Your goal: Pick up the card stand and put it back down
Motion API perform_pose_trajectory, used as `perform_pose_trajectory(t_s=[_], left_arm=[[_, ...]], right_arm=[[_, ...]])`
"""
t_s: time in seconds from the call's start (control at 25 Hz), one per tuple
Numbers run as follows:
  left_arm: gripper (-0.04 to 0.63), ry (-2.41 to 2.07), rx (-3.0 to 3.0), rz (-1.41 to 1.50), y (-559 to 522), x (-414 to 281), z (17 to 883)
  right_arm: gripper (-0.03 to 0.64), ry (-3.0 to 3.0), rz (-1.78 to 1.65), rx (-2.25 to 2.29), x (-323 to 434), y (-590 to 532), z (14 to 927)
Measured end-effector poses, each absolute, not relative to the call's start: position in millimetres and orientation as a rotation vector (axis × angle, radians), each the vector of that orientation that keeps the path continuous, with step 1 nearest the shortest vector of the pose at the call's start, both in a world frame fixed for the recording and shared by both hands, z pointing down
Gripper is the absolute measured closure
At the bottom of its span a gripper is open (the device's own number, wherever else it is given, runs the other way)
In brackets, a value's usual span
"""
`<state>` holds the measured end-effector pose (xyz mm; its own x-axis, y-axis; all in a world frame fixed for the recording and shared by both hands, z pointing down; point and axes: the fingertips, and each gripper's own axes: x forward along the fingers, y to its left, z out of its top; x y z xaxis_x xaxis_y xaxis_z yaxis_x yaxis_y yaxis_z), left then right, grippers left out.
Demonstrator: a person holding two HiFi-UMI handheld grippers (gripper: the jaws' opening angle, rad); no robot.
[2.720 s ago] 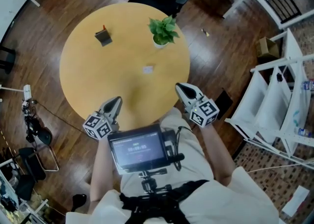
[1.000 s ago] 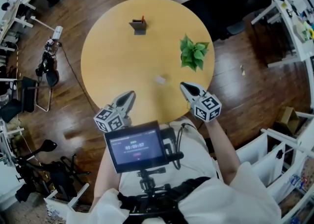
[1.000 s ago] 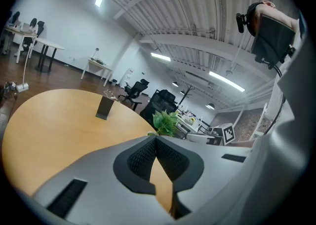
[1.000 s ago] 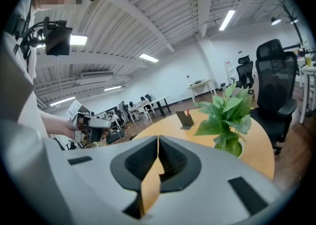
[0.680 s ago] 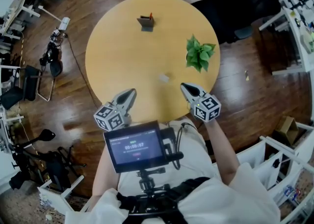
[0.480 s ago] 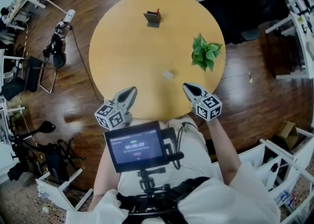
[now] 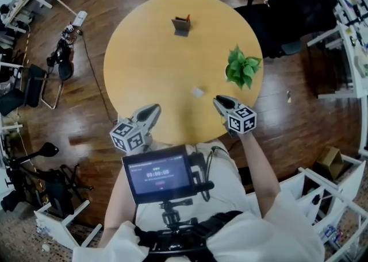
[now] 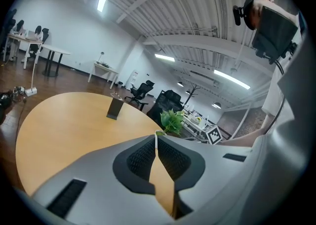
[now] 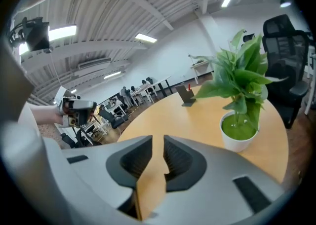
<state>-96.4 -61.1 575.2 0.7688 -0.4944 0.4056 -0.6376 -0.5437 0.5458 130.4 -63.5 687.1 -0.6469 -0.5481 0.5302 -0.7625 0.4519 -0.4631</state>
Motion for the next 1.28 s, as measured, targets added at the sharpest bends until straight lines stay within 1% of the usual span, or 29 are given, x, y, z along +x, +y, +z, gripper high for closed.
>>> perform_pose_trajectory(t_s=[0.16,0.52,1.28], left_arm=[[0.581,-0.841,2.254,0.282,-59.9,-103.4,576.8],[0.58,-0.868,2.236,0.329,-57.9,-111.6,578.8],[0.581,-0.923,2.225,0.336,-62.4,-118.8,572.0]], right_arm=[[0.525,-2.336,0.94,1.031,122.7,-71.9,715.2],[0.525,-2.255,0.895,0.861,104.2,-85.3,766.3],[0.525,-2.152,0.967,0.799,83.2,-93.8,825.7]])
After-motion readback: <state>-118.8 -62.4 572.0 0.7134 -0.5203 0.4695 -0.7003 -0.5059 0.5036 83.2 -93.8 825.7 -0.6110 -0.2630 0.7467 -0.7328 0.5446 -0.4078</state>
